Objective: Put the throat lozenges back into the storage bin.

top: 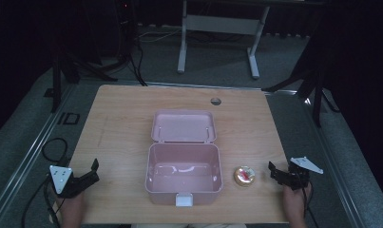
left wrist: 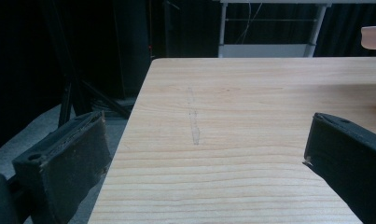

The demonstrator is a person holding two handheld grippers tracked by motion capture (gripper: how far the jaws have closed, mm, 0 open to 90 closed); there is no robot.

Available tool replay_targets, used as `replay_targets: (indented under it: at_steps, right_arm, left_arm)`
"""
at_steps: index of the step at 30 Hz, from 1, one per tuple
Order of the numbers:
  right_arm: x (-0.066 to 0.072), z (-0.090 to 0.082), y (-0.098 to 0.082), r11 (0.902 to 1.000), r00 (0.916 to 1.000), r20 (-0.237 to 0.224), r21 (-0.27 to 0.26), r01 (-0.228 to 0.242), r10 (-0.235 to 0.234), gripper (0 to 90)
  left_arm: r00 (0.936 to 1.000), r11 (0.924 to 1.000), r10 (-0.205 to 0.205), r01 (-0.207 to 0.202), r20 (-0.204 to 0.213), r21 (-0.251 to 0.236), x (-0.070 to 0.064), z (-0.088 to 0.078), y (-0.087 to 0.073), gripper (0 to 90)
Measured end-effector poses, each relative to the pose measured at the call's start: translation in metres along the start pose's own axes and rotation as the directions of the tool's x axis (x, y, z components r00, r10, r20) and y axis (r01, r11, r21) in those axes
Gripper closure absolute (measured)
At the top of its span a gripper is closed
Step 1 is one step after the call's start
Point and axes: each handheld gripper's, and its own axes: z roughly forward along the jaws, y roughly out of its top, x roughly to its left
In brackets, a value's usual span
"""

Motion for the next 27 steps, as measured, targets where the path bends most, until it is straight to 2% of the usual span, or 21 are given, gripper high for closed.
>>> replay_targets:
  at_steps: [1, 4, 5, 7, 9, 10, 12, 13, 14, 15, 16, 17, 18, 19, 20, 21, 22, 23, 24, 25, 27]
  right_arm:
    - [0.000, 0.000, 0.000, 1.0000, 1.0000, 0.006, 0.003, -0.002, 0.002, 11.5]
    - [-0.001, 0.000, 0.000, 0.9999, 0.9999, -0.017, 0.010, -0.004, 0.004, 11.5]
    - [0.001, -0.001, 0.001, 0.9995, 0.9992, -0.039, 0.031, 0.009, -0.007, 11.4]
    - [0.003, -0.001, 0.001, 0.9969, 0.9980, -0.051, 0.068, 0.041, -0.037, 11.4]
    - [0.004, -0.002, 0.001, 0.9955, 0.9976, -0.057, 0.083, 0.045, -0.040, 11.4]
    - [0.004, -0.003, 0.004, 0.9906, 0.9967, -0.066, 0.125, 0.056, -0.048, 11.5]
    - [0.002, -0.005, 0.007, 0.9837, 0.9952, -0.079, 0.166, 0.070, -0.058, 11.6]
    - [0.002, -0.005, 0.007, 0.9837, 0.9952, -0.079, 0.166, 0.070, -0.058, 11.6]
    - [0.000, -0.006, 0.010, 0.9719, 0.9933, -0.086, 0.216, 0.094, -0.078, 12.5]
    - [0.000, -0.006, 0.010, 0.9719, 0.9933, -0.086, 0.216, 0.094, -0.078, 12.5]
    - [-0.002, -0.007, 0.012, 0.9552, 0.9890, -0.101, 0.265, 0.131, -0.108, 12.5]
    - [-0.002, -0.008, 0.013, 0.9464, 0.9863, -0.110, 0.286, 0.149, -0.122, 12.5]
    - [-0.002, -0.008, 0.013, 0.9464, 0.9863, -0.110, 0.286, 0.149, -0.122, 12.5]
    - [-0.002, -0.009, 0.016, 0.9242, 0.9766, -0.150, 0.328, 0.196, -0.154, 12.5]
    - [-0.002, -0.009, 0.016, 0.9242, 0.9766, -0.150, 0.328, 0.196, -0.154, 12.5]
    - [-0.001, -0.010, 0.018, 0.8938, 0.9619, -0.180, 0.366, 0.260, -0.206, 12.6]
    - [-0.001, -0.010, 0.020, 0.8780, 0.9548, -0.194, 0.385, 0.285, -0.225, 12.6]
    - [-0.001, -0.010, 0.020, 0.8780, 0.9548, -0.194, 0.385, 0.285, -0.225, 12.6]
    - [-0.001, -0.010, 0.021, 0.8627, 0.9464, -0.221, 0.401, 0.308, -0.236, 13.0]
    - [-0.001, -0.011, 0.024, 0.8280, 0.9271, -0.259, 0.429, 0.362, -0.271, 13.3]
    - [0.000, -0.012, 0.027, 0.7892, 0.9052, -0.302, 0.455, 0.413, -0.299, 13.4]
  left_arm:
    - [1.0000, 1.0000, -0.002, 0.002, 0.001, -0.001, 0.000, 0.000, 0.000, 0.3]
    - [1.0000, 1.0000, -0.005, 0.005, 0.003, -0.004, 0.000, 0.000, 0.000, 0.3]
    - [1.0000, 1.0000, -0.006, 0.006, 0.002, -0.004, 0.001, 0.000, 0.000, 0.3]
    - [1.0000, 1.0000, -0.005, 0.005, 0.003, -0.004, 0.001, 0.000, 0.000, 0.4]
    - [1.0000, 1.0000, -0.005, 0.005, 0.004, -0.003, 0.001, 0.000, 0.000, 0.3]
    - [0.9999, 1.0000, -0.006, 0.006, 0.008, -0.001, 0.001, 0.000, 0.000, 0.4]
    - [0.9999, 1.0000, -0.009, 0.009, 0.010, -0.001, 0.001, 0.000, 0.000, 0.3]
    - [0.9999, 1.0000, -0.009, 0.009, 0.010, -0.001, 0.001, 0.000, 0.000, 0.3]
    - [0.9999, 1.0000, -0.009, 0.010, 0.011, -0.001, 0.001, 0.000, 0.000, 0.3]
    - [0.9999, 1.0000, -0.009, 0.010, 0.011, -0.001, 0.001, 0.000, 0.000, 0.3]
    - [0.9999, 0.9999, -0.010, 0.010, 0.011, -0.001, 0.001, 0.000, 0.000, 0.3]
    - [0.9998, 0.9999, -0.012, 0.012, 0.013, -0.001, 0.002, 0.000, 0.000, 0.3]
    - [0.9998, 0.9999, -0.012, 0.012, 0.013, -0.001, 0.002, 0.000, 0.000, 0.3]
    - [0.9998, 0.9999, -0.012, 0.012, 0.013, -0.001, 0.002, 0.000, 0.000, 0.3]
    - [0.9998, 0.9999, -0.013, 0.013, 0.013, -0.001, 0.002, 0.000, 0.000, 0.3]
    - [0.9998, 0.9999, -0.013, 0.013, 0.014, -0.001, 0.002, 0.000, 0.000, 0.3]
    - [0.9998, 0.9999, -0.013, 0.013, 0.014, -0.001, 0.002, 0.000, 0.000, 0.3]
    - [0.9998, 0.9999, -0.013, 0.013, 0.014, -0.003, 0.002, 0.000, 0.000, 0.3]
    - [0.9998, 0.9999, -0.013, 0.013, 0.015, -0.002, 0.002, 0.000, 0.000, 0.3]
    - [0.9998, 0.9999, -0.014, 0.014, 0.016, -0.002, 0.002, 0.000, 0.000, 0.3]
    - [0.9998, 0.9999, -0.014, 0.014, 0.016, -0.002, 0.002, 0.000, 0.000, 0.3]
